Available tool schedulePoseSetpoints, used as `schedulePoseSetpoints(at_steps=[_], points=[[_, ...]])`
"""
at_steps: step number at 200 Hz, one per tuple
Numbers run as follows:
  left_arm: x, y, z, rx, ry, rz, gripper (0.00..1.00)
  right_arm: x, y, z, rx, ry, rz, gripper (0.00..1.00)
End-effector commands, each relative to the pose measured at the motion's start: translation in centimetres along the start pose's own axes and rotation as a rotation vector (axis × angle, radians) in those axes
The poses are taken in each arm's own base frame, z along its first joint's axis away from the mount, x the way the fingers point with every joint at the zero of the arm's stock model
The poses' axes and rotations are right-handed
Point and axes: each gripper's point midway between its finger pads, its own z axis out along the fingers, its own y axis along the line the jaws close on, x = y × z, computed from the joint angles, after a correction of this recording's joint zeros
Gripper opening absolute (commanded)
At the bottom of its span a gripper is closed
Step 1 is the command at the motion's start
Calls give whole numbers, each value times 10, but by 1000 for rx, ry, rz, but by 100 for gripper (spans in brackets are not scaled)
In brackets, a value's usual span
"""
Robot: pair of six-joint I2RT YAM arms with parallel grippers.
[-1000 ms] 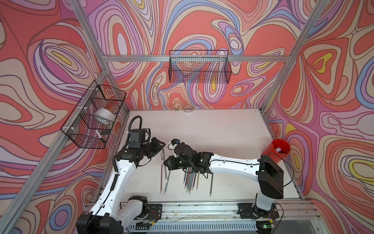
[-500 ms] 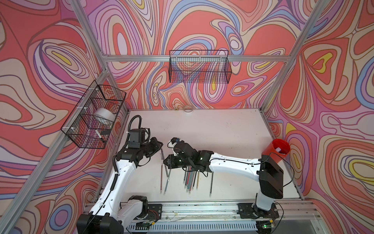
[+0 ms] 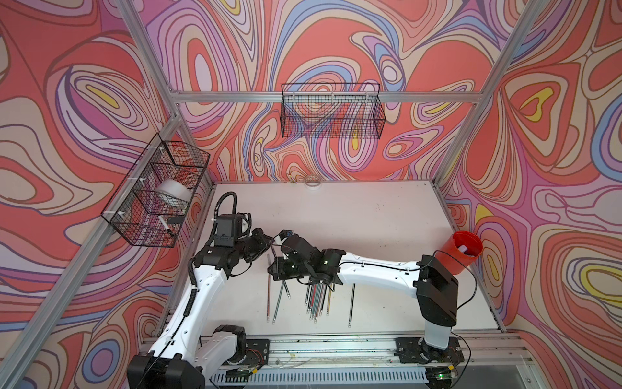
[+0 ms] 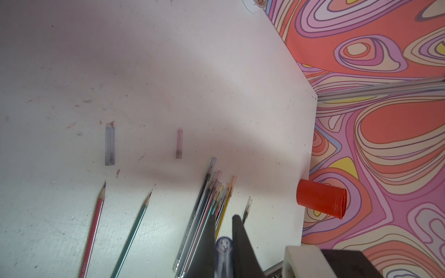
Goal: Remove the protective cover of the pencils
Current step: Remove the protective sleeve from the pencil.
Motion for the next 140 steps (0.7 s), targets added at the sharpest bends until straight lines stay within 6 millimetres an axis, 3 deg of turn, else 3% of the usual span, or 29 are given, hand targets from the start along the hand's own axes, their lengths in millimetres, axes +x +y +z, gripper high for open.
schedulePoseSetpoints(at_steps=[1,102,120,140], points=[[-8,7,1,-52,-28,21,6,1,-4,-5,14,-10,6,0],[-51,10,19,-182,-88,93,0,15,-21,-17,43,-11,45,0],[-54,14,26,-204,-77,95,0,18,-35,-19,122,-19,66,0],[-55,21,37,-230,-56,97,0,27,-69,-20,295,0,123,0]])
